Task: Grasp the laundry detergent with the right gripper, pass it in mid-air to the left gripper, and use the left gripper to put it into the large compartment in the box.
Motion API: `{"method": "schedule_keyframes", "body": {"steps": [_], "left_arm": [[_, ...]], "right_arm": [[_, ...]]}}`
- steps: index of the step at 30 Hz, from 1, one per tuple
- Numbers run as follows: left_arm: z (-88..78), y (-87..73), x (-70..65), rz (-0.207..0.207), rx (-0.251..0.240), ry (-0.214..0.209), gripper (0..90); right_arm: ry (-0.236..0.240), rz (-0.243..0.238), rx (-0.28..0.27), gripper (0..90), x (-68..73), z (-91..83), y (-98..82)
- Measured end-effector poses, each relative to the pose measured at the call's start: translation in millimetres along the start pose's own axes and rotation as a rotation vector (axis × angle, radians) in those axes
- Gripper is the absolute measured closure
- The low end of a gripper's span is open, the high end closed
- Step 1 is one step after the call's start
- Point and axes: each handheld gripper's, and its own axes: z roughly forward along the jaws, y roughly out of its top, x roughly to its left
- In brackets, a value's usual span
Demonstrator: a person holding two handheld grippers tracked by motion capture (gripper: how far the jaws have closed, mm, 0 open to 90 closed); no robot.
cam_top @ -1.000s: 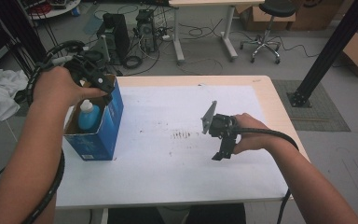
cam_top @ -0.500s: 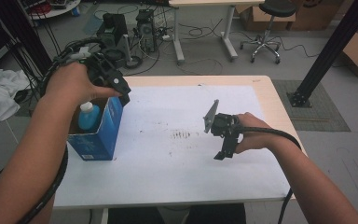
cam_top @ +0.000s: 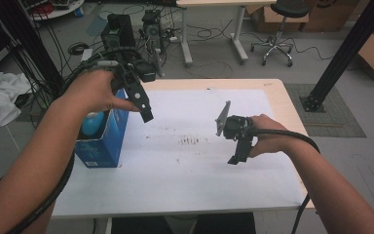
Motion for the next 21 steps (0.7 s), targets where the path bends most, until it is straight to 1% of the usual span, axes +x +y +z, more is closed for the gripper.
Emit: {"method": "schedule_keyframes", "body": {"steps": [2, 3, 4, 5, 7, 10, 11, 12, 14, 15, 18, 21], "left_arm": [[4.5, 2.6, -5.9, 0.056, 0.006, 0.010, 0.1], [4.5, 2.6, -5.9, 0.056, 0.006, 0.010, 0.1], [8.8, 4.9, -13.2, 0.118, 0.006, 0.020, 0.1], [10.5, 6.1, -16.6, 0.150, 0.011, 0.020, 0.1], [13.4, 7.7, -24.7, 0.219, 0.008, 0.040, 0.1], [17.7, 8.8, -36.0, 0.308, 0.027, 0.036, 0.1], [19.1, 8.9, -38.9, 0.328, 0.039, 0.032, 0.1], [20.4, 9.1, -40.7, 0.343, 0.044, 0.031, 0.1], [21.9, 9.7, -41.4, 0.349, 0.050, 0.023, 0.1], [22.6, 9.9, -41.5, 0.357, 0.051, 0.028, 0.1], [26.2, 10.7, -42.3, 0.372, 0.052, 0.020, 0.1], [29.6, 11.3, -44.0, 0.391, 0.056, 0.023, 0.1]], "right_arm": [[-0.002, -0.001, 0.004, 0.0, 0.6, -1.3, 0.8], [-0.004, -0.003, 0.004, 0.0, 1.0, -1.9, 1.1], [-0.006, -0.005, 0.005, 0.0, 1.3, -3.1, 1.6], [-0.008, -0.007, 0.002, 0.0, 1.3, -3.5, 1.7], [-0.010, -0.007, 0.000, 0.0, 1.6, -4.6, 2.0], [-0.011, -0.008, -0.002, 0.0, 2.7, -4.5, 2.3], [-0.010, -0.008, -0.003, 0.0, 3.2, -4.3, 2.4], [-0.009, -0.011, -0.005, 0.1, 3.4, -3.8, 2.3], [-0.008, -0.012, 0.000, 0.0, 3.3, -3.1, 2.2], [-0.007, -0.013, 0.001, 0.0, 3.0, -3.2, 1.8], [-0.011, -0.009, -0.002, 0.0, 2.7, -4.0, 0.6], [-0.011, -0.008, 0.000, 0.1, 3.1, -5.1, -0.5]]}}
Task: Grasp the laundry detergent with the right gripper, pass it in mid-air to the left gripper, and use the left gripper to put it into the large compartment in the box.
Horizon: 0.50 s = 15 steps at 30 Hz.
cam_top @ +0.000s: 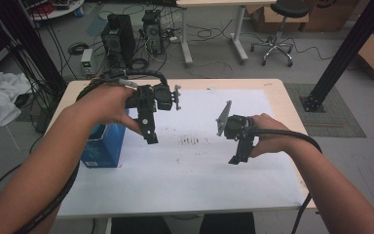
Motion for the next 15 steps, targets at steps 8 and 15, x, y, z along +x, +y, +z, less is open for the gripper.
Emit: {"method": "schedule_keyframes", "body": {"steps": [8, 15], "left_arm": [[4.5, 1.3, 0.3, 0.014, -0.008, -0.001, 0.1], [3.1, 3.4, 0.2, 0.022, -0.009, -0.009, 0.1]], "right_arm": [[-0.008, 0.002, 0.002, 0.1, -0.3, -4.2, -0.3], [-0.003, 0.003, 0.003, 0.2, -2.0, -2.7, 0.6]]}}
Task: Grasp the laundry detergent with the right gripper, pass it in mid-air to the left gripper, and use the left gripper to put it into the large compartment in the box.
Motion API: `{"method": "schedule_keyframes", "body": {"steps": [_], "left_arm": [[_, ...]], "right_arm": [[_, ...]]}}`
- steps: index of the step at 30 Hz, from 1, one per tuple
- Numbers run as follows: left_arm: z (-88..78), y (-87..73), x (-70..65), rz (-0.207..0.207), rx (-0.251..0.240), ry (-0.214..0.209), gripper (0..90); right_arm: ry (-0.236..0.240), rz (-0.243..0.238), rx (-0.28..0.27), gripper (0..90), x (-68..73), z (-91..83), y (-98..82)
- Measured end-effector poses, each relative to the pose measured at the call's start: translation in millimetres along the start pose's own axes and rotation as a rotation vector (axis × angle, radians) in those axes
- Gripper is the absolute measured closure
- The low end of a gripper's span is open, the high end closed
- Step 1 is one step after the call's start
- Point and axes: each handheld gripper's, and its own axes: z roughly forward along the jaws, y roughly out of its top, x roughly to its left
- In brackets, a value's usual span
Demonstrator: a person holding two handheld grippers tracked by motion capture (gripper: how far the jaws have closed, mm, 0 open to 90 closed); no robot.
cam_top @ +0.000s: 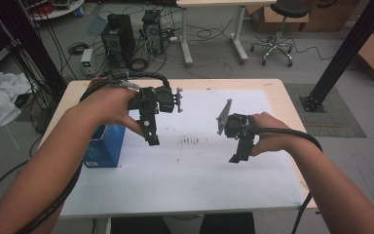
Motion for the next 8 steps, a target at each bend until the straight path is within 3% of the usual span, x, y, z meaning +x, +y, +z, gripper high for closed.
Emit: {"method": "schedule_keyframes", "body": {"steps": [8], "left_arm": [[0.3, 3.5, 0.4, 0.013, 0.010, 0.002, 0.1]], "right_arm": [[0.002, -0.002, -0.006, 0.3, -1.6, 1.2, 0.5]]}}
